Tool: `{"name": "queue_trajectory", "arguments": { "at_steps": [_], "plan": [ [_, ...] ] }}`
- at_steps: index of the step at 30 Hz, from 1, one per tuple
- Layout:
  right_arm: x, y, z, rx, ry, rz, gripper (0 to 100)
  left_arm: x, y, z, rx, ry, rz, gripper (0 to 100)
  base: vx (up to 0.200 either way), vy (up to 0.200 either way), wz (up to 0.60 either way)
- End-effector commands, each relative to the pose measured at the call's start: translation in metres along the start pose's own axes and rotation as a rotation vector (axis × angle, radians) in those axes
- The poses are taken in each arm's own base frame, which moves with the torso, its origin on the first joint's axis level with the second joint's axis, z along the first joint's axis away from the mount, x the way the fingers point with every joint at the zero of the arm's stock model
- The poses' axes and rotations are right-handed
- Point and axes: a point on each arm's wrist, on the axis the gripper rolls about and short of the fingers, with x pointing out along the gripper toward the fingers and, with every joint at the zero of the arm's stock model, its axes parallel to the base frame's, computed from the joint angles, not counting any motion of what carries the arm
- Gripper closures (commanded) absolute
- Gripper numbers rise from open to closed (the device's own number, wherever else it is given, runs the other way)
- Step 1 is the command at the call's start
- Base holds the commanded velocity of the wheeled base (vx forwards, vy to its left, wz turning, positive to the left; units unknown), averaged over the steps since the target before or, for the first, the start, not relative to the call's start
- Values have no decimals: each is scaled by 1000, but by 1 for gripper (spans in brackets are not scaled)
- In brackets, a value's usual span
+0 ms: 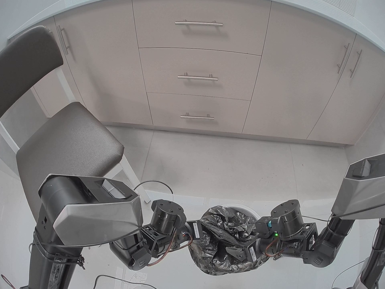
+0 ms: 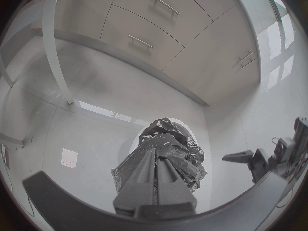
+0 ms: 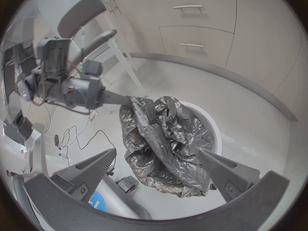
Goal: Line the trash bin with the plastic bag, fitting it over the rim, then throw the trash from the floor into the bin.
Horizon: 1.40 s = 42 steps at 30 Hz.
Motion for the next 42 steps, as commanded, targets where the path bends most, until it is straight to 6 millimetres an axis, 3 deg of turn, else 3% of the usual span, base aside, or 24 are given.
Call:
{"name": "queue_trajectory", "arguments": {
  "at_steps": [1,6,16,36,37,42],
  "plan": [
    [4,6,-39,-39,118,19,0,1,-3,6,-13,-18,-16,100,0,0,0],
    [17,6,-50,-58,146,22,0,1,-6,9,-45,-27,-26,100,0,0,0],
    [46,-5,-45,-48,95,-6,0,0,-7,11,-54,-32,-30,100,0,0,0],
    [66,-21,-48,-12,96,-61,0,-1,-8,12,-56,-35,-32,100,0,0,0],
    [66,-22,-48,-12,94,-70,100,-1,-8,12,-56,-35,-32,100,0,0,0],
    [66,-23,-47,-8,86,-98,100,-2,-9,14,-68,-40,-37,100,0,0,0]
  ]
}}
